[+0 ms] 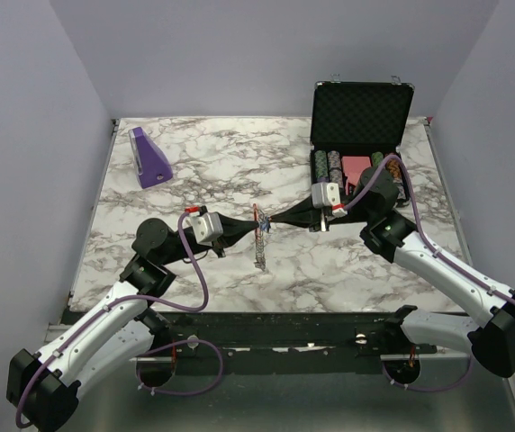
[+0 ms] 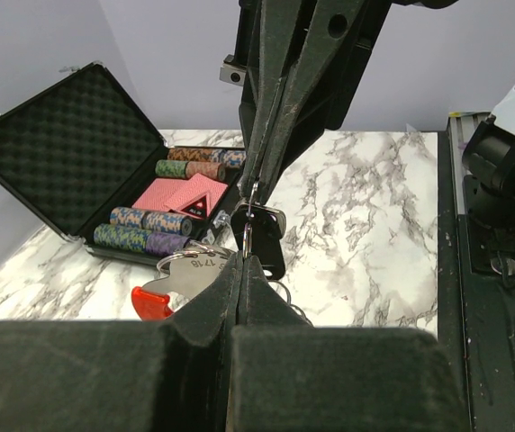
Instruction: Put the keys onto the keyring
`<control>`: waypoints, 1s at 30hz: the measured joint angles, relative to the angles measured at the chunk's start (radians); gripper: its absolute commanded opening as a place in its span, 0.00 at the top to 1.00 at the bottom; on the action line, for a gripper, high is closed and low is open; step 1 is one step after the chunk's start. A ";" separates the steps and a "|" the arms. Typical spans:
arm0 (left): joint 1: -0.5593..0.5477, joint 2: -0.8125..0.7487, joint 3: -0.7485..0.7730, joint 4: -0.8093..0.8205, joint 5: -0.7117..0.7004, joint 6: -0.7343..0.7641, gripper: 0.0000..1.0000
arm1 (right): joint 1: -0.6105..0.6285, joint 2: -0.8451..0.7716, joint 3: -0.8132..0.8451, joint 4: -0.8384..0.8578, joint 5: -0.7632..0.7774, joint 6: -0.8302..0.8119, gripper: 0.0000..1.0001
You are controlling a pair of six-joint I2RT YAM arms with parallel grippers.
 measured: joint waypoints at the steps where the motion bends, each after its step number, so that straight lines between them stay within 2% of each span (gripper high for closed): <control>1: 0.000 0.000 0.000 -0.001 0.000 0.000 1.00 | 0.000 0.000 0.000 0.000 -0.003 0.000 1.00; 30: 0.000 0.000 0.000 0.029 0.002 -0.009 1.00 | 0.000 0.000 0.000 0.001 -0.007 0.011 1.00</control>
